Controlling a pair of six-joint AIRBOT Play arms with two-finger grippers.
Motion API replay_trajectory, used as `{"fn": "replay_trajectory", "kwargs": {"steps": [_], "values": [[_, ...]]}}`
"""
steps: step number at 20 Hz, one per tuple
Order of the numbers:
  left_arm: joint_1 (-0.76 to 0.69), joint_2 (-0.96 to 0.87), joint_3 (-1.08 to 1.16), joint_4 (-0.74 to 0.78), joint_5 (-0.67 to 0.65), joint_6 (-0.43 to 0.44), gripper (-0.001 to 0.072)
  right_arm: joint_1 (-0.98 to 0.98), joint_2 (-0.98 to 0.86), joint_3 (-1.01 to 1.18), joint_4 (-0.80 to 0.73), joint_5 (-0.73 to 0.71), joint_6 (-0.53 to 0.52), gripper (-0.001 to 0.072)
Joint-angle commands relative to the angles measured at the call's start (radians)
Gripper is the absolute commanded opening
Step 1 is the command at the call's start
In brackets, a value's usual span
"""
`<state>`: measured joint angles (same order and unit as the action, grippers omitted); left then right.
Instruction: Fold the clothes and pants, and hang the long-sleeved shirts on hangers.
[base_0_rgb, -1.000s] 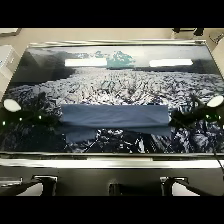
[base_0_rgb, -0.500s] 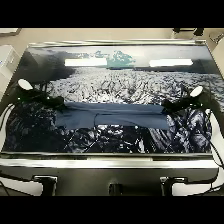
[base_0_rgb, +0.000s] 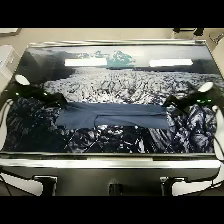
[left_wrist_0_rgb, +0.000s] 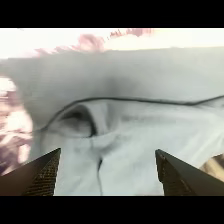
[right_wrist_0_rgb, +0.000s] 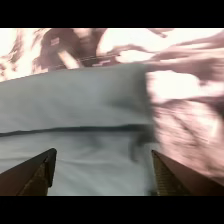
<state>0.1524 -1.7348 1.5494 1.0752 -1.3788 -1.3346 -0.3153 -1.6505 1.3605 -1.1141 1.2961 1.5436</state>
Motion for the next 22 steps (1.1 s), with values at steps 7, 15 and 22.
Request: {"fn": "replay_trajectory", "kwargs": {"steps": [7, 15, 22], "values": [[0.027, 0.206, 0.058, -0.03, -0.039, -0.027, 0.0703, -0.121, -0.119, -0.107, 0.243, 0.063, -0.132, 0.071], [-0.24, 0.229, -0.013, -0.107, 0.159, -0.027, 0.0309, 0.002, -0.082, -0.057, 0.422, -0.034, -0.191, 0.0034], [-0.587, 0.106, -0.262, -0.19, 0.563, -0.199, 0.002, 0.098, 0.233, -0.045, 0.451, 0.067, -0.145, 0.0032]]}}
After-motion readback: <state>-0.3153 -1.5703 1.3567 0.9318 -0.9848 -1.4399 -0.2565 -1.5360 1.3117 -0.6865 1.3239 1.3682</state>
